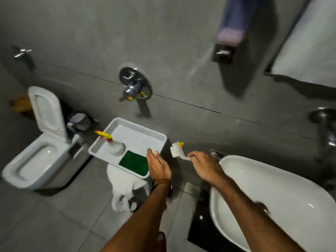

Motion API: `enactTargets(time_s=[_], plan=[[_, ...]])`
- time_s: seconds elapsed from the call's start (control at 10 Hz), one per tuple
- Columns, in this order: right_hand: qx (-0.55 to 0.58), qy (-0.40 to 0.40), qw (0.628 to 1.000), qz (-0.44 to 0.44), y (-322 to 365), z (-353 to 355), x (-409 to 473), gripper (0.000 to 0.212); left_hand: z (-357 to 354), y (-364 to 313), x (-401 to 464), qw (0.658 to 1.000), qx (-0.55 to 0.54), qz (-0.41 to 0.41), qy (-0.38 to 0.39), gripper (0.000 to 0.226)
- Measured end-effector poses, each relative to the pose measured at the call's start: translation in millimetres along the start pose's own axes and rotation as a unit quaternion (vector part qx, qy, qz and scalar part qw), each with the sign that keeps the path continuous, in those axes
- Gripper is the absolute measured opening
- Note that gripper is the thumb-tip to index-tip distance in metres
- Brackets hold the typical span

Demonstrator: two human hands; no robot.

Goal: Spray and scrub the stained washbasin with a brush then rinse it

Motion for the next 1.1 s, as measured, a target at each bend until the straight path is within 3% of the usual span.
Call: enactTargets(time_s=[0.3,0.6,0.9,1.1], plan=[[-0.064,0.117,0.988,0.079,108.9,-172.0,168.1,0.044,49.6,135.1,152.0,0.987,0.015,0.086,-0.132,0.048],[-0.151,0.133,0.975,0.099,96.7,-271.9,264.6,0.049,30.9,231.5,198.4,0.967,0.008,0.151,-0.205,0.059],[-0.162,0.118,0.976,0.091,76.6,-298.1,276.6,0.062,14.1,258.1,194.3,0.958,-0.047,0.202,-0.199,0.062],[-0.002,0.046,0.994,0.1,84.7,-241.1,238.6,0.038,29.8,232.8,191.1,0.958,-0.028,0.195,-0.209,0.058]])
Point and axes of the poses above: each hand's wrist, its own x-axis towards the middle knuckle, its own z-axis out of the back of the hand, y = z × x, the point moved 7 cm from there along x, towards the middle knuckle
